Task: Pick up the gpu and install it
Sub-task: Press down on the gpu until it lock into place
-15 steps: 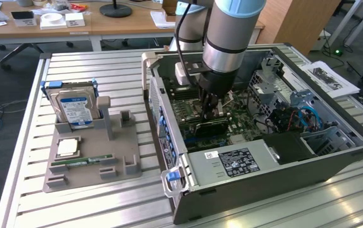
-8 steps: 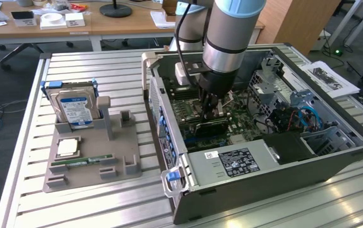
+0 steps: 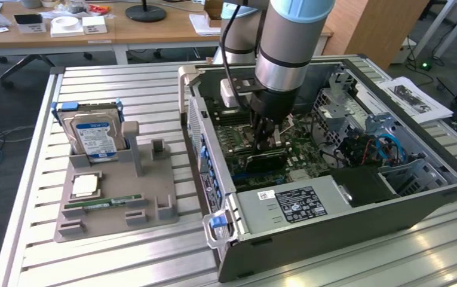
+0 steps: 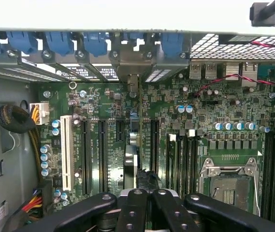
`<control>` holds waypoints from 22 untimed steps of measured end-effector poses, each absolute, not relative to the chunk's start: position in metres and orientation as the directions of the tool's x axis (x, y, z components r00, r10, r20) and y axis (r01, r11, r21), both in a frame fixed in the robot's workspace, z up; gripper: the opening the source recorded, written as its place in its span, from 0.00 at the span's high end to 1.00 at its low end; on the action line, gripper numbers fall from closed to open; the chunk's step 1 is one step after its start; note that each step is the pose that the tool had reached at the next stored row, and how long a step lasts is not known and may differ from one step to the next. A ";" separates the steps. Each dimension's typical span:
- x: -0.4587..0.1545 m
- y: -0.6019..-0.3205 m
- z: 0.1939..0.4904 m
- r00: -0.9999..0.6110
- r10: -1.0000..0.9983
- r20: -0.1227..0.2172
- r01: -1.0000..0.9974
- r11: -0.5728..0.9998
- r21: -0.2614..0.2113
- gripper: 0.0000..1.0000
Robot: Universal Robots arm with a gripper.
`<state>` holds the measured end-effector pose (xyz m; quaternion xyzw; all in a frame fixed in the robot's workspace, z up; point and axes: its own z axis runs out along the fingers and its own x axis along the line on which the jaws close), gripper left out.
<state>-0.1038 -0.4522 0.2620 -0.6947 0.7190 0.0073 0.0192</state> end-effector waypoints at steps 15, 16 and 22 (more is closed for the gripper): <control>-0.106 -0.452 0.261 -0.034 -0.999 -0.038 -0.999 0.035 -0.016 0.89; -0.106 -0.452 0.261 -0.034 -0.999 -0.037 -0.999 0.035 -0.016 0.89; -0.106 -0.452 0.261 -0.034 -0.999 -0.038 -0.999 0.035 -0.016 0.89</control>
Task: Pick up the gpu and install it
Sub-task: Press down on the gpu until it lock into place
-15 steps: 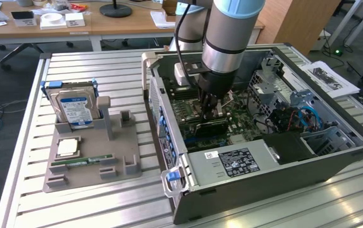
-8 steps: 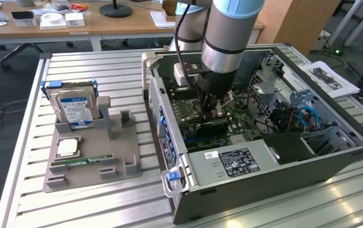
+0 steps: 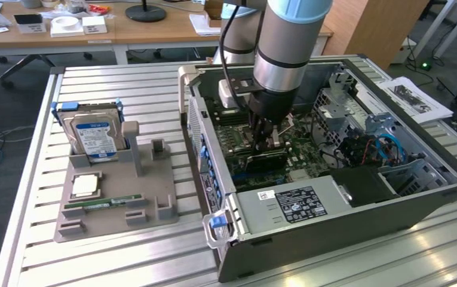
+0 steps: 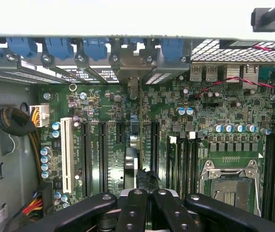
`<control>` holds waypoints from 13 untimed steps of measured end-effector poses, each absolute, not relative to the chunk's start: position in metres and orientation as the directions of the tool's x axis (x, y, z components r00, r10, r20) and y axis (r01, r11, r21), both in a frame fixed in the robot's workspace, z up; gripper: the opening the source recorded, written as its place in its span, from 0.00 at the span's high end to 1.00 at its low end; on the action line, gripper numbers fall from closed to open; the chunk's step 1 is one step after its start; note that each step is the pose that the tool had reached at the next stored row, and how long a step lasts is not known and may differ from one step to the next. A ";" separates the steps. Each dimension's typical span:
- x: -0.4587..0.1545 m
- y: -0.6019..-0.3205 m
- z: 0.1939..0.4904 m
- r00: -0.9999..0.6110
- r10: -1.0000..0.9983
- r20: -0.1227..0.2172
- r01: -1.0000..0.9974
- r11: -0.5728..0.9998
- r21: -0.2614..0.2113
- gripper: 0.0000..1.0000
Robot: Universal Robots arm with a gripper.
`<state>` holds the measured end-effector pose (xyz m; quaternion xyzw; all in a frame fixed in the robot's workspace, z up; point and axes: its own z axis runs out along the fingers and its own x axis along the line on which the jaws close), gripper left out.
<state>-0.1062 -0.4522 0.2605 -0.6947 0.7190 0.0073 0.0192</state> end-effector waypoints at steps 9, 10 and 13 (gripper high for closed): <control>-0.106 -0.452 0.273 -0.034 -0.999 -0.038 -0.999 0.035 -0.016 0.89; -0.106 -0.452 0.276 -0.034 -0.999 -0.038 -0.999 0.035 -0.016 0.89; -0.106 -0.452 0.283 -0.034 -0.999 -0.038 -0.999 0.035 -0.016 0.89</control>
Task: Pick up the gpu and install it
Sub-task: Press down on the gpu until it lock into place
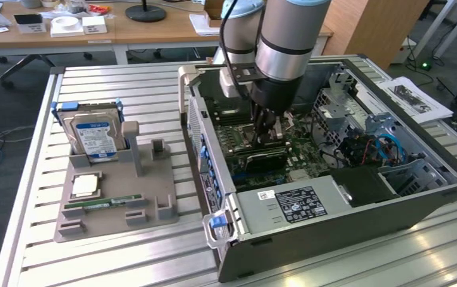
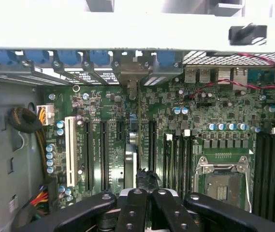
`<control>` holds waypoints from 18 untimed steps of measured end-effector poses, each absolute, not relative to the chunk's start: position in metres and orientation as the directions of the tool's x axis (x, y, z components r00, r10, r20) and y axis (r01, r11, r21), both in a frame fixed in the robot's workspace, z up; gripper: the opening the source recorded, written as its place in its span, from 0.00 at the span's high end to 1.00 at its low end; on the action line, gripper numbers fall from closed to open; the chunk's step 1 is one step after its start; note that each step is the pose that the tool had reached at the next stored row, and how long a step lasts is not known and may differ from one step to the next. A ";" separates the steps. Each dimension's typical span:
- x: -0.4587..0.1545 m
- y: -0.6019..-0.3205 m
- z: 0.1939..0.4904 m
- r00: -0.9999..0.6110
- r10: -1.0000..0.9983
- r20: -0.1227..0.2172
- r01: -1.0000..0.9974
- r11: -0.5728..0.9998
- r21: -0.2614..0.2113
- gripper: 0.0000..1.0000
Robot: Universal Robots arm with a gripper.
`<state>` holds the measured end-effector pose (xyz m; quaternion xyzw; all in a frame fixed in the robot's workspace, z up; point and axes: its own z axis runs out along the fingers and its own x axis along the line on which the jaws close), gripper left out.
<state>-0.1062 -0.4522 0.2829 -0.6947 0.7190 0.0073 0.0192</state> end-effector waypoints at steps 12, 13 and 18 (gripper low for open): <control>-0.106 -0.452 0.319 -0.034 -0.999 -0.036 -0.999 0.035 -0.020 0.89; -0.106 -0.452 0.321 -0.034 -0.999 -0.035 -0.999 0.035 -0.021 0.89; -0.106 -0.452 0.325 -0.034 -0.999 -0.034 -0.999 0.035 -0.022 0.89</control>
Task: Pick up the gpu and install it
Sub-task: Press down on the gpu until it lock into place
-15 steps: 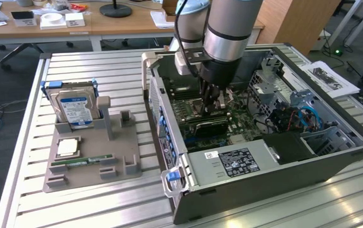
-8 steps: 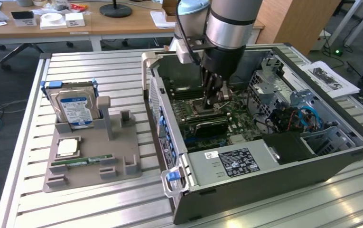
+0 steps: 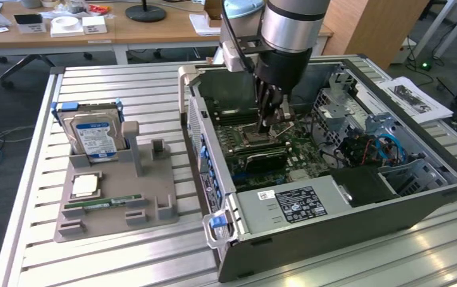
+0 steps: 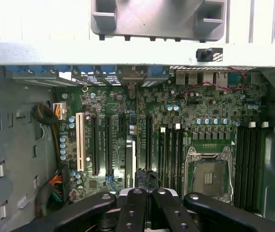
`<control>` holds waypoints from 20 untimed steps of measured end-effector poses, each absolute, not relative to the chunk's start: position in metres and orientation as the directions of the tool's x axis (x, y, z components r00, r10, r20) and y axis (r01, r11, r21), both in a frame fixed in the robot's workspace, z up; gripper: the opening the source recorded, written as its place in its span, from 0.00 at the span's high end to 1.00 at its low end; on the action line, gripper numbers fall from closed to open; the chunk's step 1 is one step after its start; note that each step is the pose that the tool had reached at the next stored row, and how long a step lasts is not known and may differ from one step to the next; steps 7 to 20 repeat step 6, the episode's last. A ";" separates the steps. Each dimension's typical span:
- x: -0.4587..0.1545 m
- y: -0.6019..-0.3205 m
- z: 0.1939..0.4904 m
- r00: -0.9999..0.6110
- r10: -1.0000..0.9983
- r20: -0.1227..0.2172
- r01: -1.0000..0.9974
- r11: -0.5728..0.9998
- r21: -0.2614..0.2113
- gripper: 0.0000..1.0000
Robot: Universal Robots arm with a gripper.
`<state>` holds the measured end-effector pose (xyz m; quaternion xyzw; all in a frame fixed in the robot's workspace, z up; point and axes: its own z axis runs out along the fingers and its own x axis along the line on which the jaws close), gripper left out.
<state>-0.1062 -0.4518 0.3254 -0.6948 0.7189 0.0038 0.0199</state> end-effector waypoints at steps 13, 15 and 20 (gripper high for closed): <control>-0.106 -0.452 0.325 -0.034 -0.999 -0.034 -0.999 0.035 -0.022 0.89; -0.106 -0.452 0.325 -0.034 -0.999 -0.034 -0.999 0.035 -0.022 0.89; -0.106 -0.452 0.325 -0.034 -0.999 -0.034 -0.999 0.035 -0.022 0.89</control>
